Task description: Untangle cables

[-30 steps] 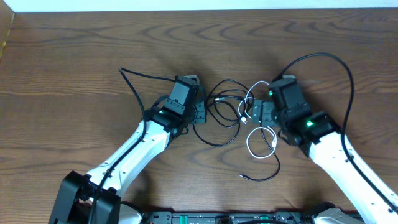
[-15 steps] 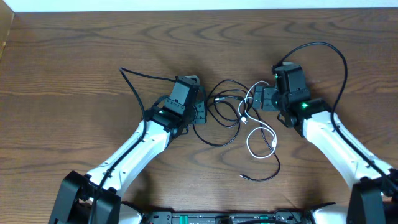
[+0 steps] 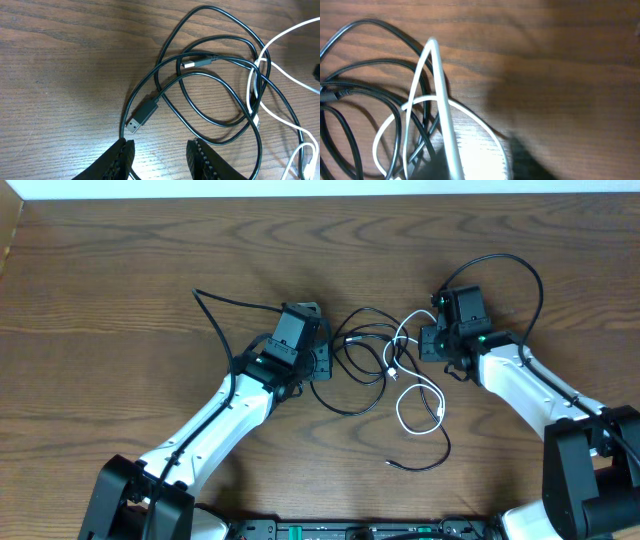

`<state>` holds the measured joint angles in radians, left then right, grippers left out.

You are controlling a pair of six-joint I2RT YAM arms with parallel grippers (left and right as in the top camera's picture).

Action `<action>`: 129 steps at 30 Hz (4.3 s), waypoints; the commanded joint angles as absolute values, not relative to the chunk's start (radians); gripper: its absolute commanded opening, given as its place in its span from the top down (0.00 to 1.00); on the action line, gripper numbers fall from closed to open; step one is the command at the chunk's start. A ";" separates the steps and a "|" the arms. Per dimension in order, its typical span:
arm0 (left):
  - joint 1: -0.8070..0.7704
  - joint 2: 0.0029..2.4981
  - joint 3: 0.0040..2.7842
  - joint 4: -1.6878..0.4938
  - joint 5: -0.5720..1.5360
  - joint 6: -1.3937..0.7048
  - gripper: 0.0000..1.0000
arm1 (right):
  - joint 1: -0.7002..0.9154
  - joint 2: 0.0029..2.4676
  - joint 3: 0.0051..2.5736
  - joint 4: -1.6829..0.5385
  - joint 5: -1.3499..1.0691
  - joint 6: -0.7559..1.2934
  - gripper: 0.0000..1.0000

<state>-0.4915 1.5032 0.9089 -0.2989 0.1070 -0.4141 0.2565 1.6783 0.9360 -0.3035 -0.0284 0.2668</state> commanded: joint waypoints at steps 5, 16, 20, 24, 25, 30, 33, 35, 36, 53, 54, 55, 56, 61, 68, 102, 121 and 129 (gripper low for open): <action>-0.488 1.486 0.898 -0.308 0.115 -0.397 0.60 | 0.255 1.633 1.186 -0.555 -0.010 0.193 0.99; -0.488 1.486 0.898 -0.309 0.116 -0.397 0.60 | 0.234 1.629 1.849 -1.200 0.009 0.178 0.99; -0.488 1.486 0.898 -0.308 0.116 -0.397 0.60 | 0.233 1.629 2.061 -1.354 0.009 0.177 0.99; -0.488 1.486 0.898 -0.308 0.116 -0.397 0.60 | 0.223 1.629 2.229 -1.436 0.025 0.164 0.99; -0.488 1.486 0.898 -0.308 0.116 -0.397 0.60 | 0.217 1.629 2.286 -1.462 0.028 0.162 0.99; -0.488 1.486 0.898 -0.308 0.115 -0.397 0.60 | 0.188 1.629 2.401 -1.531 0.028 0.162 0.99; -0.488 1.486 0.898 -0.308 0.115 -0.397 0.60 | 0.162 1.629 2.418 -1.559 0.027 0.162 0.99; -0.488 1.486 0.898 -0.308 0.115 -0.397 0.60 | 0.147 1.629 2.418 -1.574 0.028 0.160 0.99; -0.488 1.486 0.898 -0.308 0.115 -0.397 0.60 | 0.141 1.629 2.418 -1.580 0.028 0.159 0.99; -0.488 1.486 0.898 -0.317 0.157 -0.393 0.60 | 0.013 1.629 2.418 -1.679 0.094 0.202 0.99; -0.488 1.486 0.898 -0.321 0.157 -0.393 0.60 | 0.000 1.629 2.418 -1.688 0.107 0.210 0.99; -0.488 1.486 0.898 -0.326 0.157 -0.393 0.60 | -0.013 1.629 2.418 -1.694 0.113 0.213 0.99; -0.488 1.486 0.898 -0.336 0.157 -0.393 0.60 | -0.044 1.629 2.418 -1.698 0.123 0.216 0.99; -0.488 1.486 0.898 -0.355 0.157 -0.354 0.60 | -0.144 1.628 2.418 -1.698 0.125 0.216 0.99; -0.488 1.486 0.898 -0.354 0.157 -0.333 0.60 | -0.286 1.629 2.418 -1.691 0.093 0.239 0.99; -0.488 1.487 0.898 -0.171 0.175 -0.349 0.60 | -0.613 1.682 2.417 -1.665 0.265 0.448 0.99; -0.490 1.487 0.898 -0.170 0.175 -0.413 0.60 | -0.883 1.854 2.414 -1.692 0.348 0.540 0.99; -0.490 1.487 0.898 -0.170 0.172 -0.405 0.60 | -0.986 1.946 2.414 -1.652 0.319 0.519 0.99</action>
<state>-0.4919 1.5032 0.9085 -0.1715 0.1776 -0.3962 -0.9573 1.9141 2.4073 -1.6630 0.3248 0.5232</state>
